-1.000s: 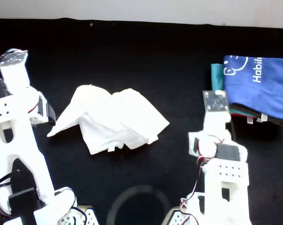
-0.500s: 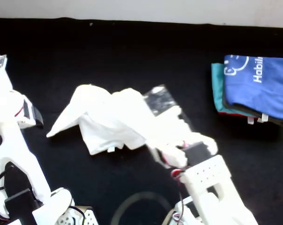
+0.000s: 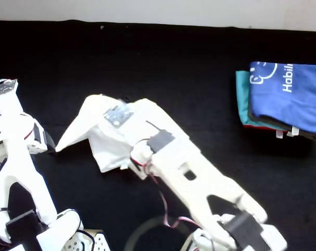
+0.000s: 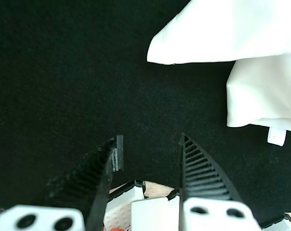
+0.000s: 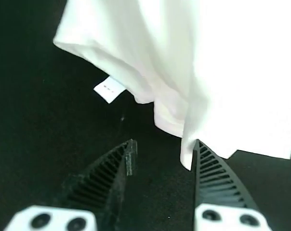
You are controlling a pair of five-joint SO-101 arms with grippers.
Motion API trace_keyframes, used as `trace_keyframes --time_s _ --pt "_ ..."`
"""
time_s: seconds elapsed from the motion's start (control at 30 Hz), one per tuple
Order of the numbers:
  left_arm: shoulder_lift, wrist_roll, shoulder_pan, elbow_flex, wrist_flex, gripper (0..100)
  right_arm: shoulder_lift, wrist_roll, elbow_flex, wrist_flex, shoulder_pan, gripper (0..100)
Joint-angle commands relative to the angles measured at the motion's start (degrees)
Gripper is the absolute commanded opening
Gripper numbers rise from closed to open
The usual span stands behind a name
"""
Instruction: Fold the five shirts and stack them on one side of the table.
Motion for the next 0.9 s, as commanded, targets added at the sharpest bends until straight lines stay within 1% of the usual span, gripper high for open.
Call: trace_keyframes --time_s 0.0,0.07,0.1,0.17,0.23,0.3,0.43,0.57,0.7,0.8,0.87 --pt "-1.5 0.0 -0.4 -0.1 -0.5 19 6.8 -0.5 -3.7 -3.4 1.3 18.7" --pt "-1.5 0.0 -0.4 -0.3 -0.5 19 10.2 -0.5 -4.7 -5.1 4.6 16.6" --pt "-1.5 0.0 -0.4 -0.3 -0.5 19 11.3 -0.5 -5.9 -5.3 6.7 12.2" --pt "-1.5 0.0 -0.3 -0.2 -0.5 19 12.1 -0.5 -8.8 -5.4 11.2 0.0" --pt "-1.5 0.0 -0.1 0.0 -0.5 19 12.0 -0.5 -12.1 -5.1 15.6 2.5" --pt "-1.5 0.0 0.0 -0.1 -0.5 19 12.0 -0.4 -16.6 -2.9 19.3 0.4" --pt "-1.5 0.0 0.0 -0.3 -0.5 19 12.0 -0.2 -26.3 4.2 24.3 0.7" --pt "-1.5 0.0 0.0 -0.3 -0.5 19 12.0 -0.2 -35.0 9.6 26.9 0.7" --pt "-1.5 0.0 0.0 0.0 -0.6 19 12.1 -0.2 -41.5 13.8 27.2 0.7" --pt "-1.5 0.0 0.0 0.0 -0.6 19 12.1 -0.2 -43.7 14.9 27.3 0.7" --pt "-1.5 0.0 0.0 0.0 -0.6 19 12.1 -0.2 -46.0 14.7 29.0 0.7"
